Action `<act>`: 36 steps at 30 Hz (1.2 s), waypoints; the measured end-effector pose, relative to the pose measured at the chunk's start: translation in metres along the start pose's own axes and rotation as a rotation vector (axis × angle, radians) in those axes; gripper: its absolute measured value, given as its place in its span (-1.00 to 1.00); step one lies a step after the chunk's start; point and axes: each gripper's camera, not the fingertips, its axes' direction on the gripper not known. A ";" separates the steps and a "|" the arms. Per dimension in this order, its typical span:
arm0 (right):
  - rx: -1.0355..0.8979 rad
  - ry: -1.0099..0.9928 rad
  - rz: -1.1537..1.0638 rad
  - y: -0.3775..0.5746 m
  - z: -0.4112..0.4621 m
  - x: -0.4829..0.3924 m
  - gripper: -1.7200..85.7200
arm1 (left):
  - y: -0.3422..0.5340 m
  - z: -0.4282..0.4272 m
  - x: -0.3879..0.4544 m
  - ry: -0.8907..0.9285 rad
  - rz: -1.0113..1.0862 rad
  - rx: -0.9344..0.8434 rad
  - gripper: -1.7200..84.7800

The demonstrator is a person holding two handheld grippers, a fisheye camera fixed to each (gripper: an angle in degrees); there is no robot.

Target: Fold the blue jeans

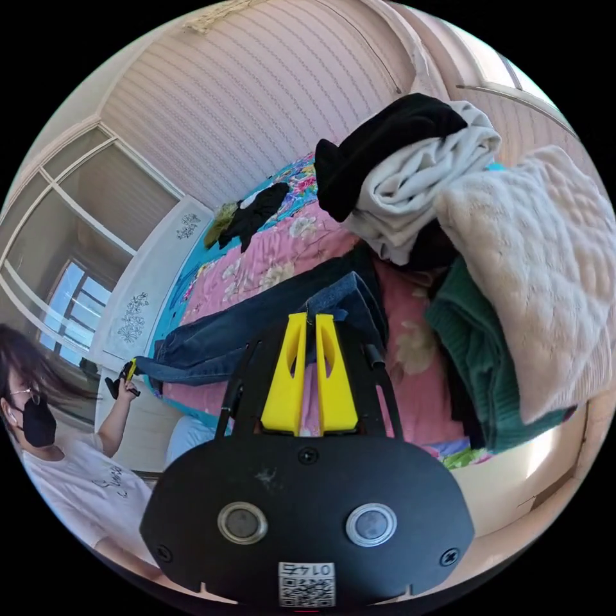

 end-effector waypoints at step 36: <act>0.265 -0.225 0.616 0.041 0.146 0.123 -0.67 | 0.045 0.167 0.001 -0.129 -0.245 -0.154 -0.66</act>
